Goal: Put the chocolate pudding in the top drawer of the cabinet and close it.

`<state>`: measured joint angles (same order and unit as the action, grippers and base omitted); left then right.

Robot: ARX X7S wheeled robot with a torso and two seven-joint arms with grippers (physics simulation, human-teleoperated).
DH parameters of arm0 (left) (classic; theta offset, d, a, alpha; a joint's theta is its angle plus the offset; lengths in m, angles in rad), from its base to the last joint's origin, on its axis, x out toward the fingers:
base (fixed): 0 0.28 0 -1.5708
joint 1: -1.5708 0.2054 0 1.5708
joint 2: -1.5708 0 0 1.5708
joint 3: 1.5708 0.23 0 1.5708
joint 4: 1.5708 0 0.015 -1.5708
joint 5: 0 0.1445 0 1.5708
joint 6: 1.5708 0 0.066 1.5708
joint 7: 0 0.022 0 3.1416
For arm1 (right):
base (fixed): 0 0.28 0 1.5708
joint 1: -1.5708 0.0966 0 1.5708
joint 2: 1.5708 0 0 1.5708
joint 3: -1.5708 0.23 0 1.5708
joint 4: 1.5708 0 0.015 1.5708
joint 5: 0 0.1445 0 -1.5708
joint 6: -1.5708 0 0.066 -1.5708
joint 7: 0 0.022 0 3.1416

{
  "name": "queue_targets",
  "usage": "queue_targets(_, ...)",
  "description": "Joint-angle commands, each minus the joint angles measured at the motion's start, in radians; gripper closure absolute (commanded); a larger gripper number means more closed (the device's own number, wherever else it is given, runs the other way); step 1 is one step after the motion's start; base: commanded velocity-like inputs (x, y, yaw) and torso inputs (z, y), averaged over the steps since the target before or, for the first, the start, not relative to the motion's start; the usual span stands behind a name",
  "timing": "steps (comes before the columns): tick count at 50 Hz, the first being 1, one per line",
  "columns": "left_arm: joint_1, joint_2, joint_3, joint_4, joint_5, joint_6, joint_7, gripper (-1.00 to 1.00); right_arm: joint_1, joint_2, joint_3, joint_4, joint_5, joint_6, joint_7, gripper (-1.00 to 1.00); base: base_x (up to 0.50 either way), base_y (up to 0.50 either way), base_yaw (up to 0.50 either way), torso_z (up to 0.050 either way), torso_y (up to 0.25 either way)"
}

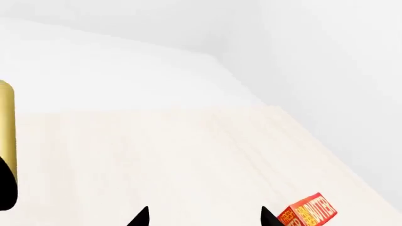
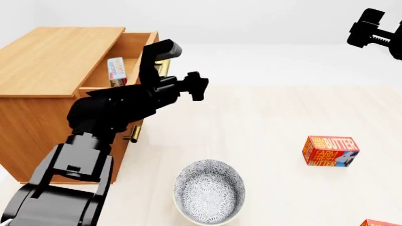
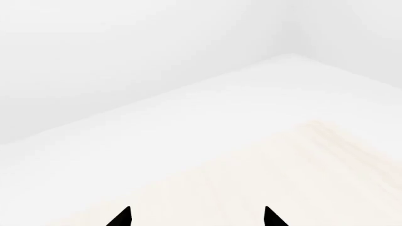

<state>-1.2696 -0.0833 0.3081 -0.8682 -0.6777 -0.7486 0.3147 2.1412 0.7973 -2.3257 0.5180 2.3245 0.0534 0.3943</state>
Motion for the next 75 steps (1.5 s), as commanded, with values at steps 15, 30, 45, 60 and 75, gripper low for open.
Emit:
queue_targets(15, 0.015, -0.150, -0.172, -0.432, 0.542, 0.531, -0.122, -1.00, -0.015, -0.010, 0.022, 0.011, -0.004, 0.002, -0.002, -1.00, 0.03, 0.00, 0.00, 0.000, 0.000)
queue_targets(30, 0.068, -0.181, -0.153, -0.341, 0.566, 0.488, -0.136, -1.00, -0.031, -0.009, 0.035, 0.013, -0.008, -0.003, 0.000, -1.00, 0.03, 0.00, -0.01, 0.000, 0.000)
queue_targets(45, 0.144, -0.217, -0.143, -0.178, 0.573, 0.402, -0.149, -1.00, -0.038, -0.002, 0.045, 0.008, -0.015, -0.002, -0.001, -1.00, 0.04, 0.00, -0.01, 0.000, 0.000)
queue_targets(60, 0.258, -0.268, -0.168, 0.095, 0.540, 0.248, -0.155, -1.00, -0.030, 0.005, 0.056, 0.004, -0.023, 0.010, 0.001, -1.00, 0.02, 0.00, 0.00, 0.000, 0.000)
queue_targets(75, 0.437, -0.326, -0.195, 0.555, 0.469, 0.017, -0.140, -1.00, -0.032, 0.002, 0.071, 0.001, -0.028, 0.012, 0.004, -1.00, 0.00, 0.00, 0.00, 0.000, 0.000)
